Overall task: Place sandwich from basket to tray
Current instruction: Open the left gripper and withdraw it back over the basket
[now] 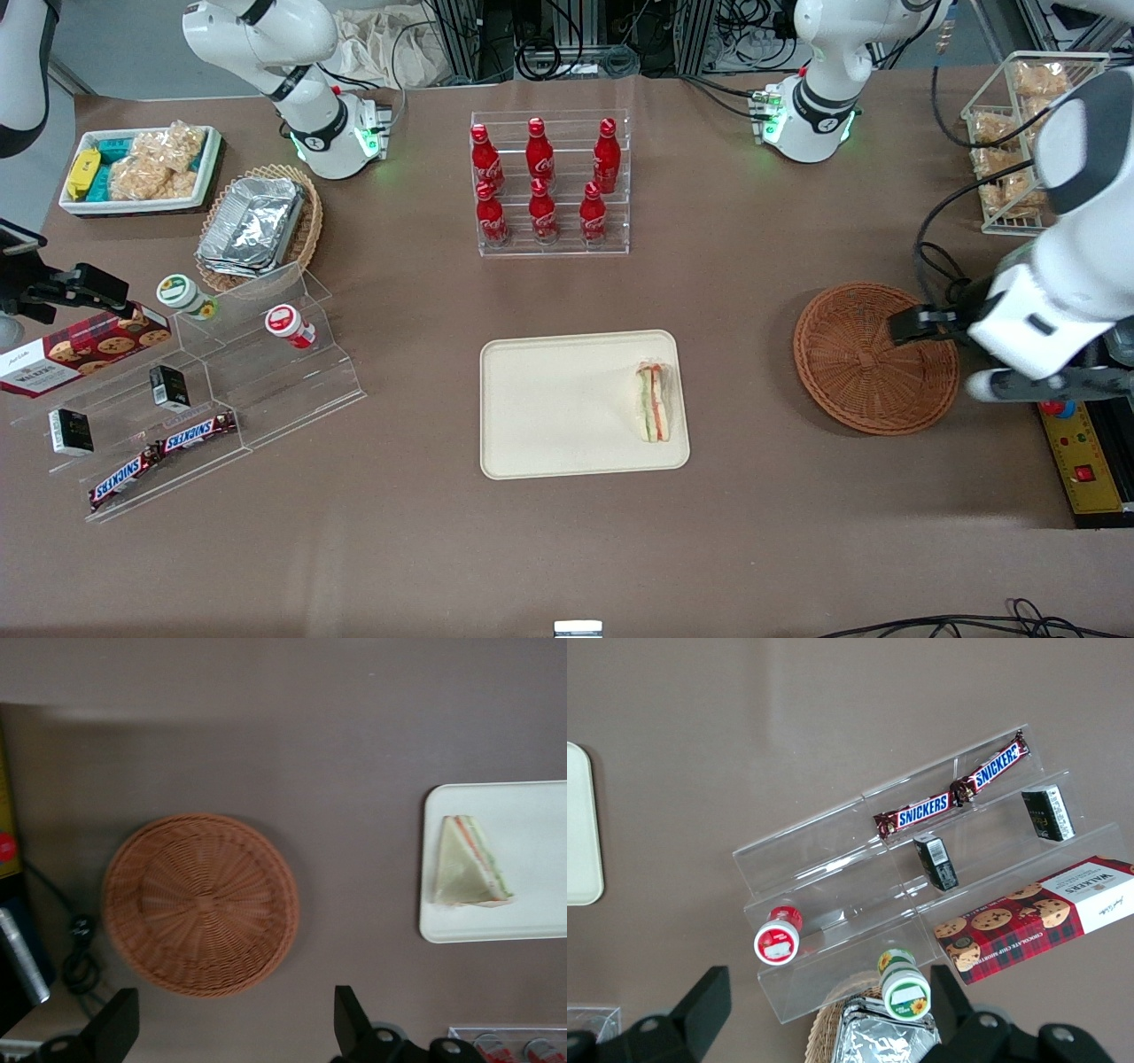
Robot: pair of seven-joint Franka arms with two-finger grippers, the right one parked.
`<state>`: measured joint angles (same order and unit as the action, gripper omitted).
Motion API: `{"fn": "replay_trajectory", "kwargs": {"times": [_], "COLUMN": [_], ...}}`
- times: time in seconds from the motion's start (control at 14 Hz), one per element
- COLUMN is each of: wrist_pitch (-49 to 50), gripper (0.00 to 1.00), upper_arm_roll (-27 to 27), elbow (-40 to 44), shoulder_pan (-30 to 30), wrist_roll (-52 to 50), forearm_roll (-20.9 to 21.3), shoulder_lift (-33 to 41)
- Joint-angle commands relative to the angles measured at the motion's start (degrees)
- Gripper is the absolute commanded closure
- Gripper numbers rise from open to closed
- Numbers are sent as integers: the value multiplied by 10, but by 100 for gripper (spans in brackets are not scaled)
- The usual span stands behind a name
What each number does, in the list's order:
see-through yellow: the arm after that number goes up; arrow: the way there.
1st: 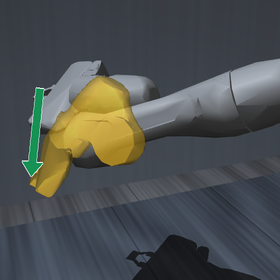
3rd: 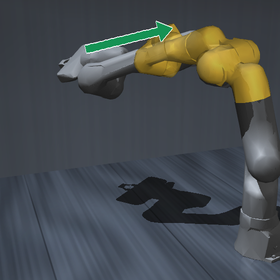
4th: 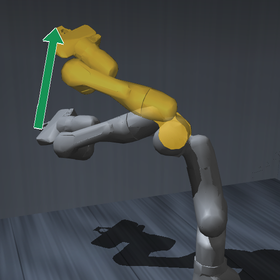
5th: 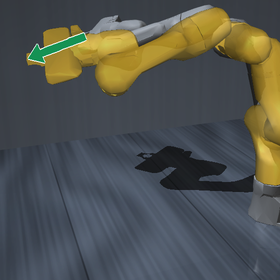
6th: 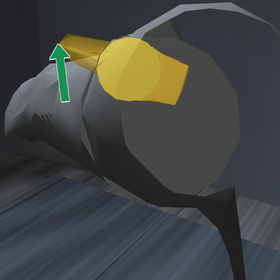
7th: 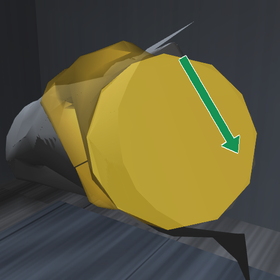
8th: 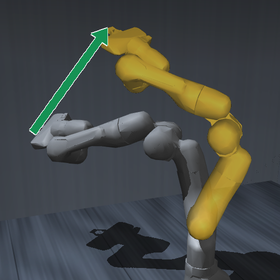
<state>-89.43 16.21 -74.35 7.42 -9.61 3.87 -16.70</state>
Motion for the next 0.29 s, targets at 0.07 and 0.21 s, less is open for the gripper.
{"fn": "replay_trajectory", "kwargs": {"times": [0.07, 0.21], "wrist_pitch": [22, 23], "gripper": [1, 1], "upper_arm_roll": [6, 7], "elbow": [2, -4], "shoulder_pan": [28, 29], "wrist_roll": [10, 11], "forearm_roll": [3, 2], "shoulder_lift": [18, 19]}}
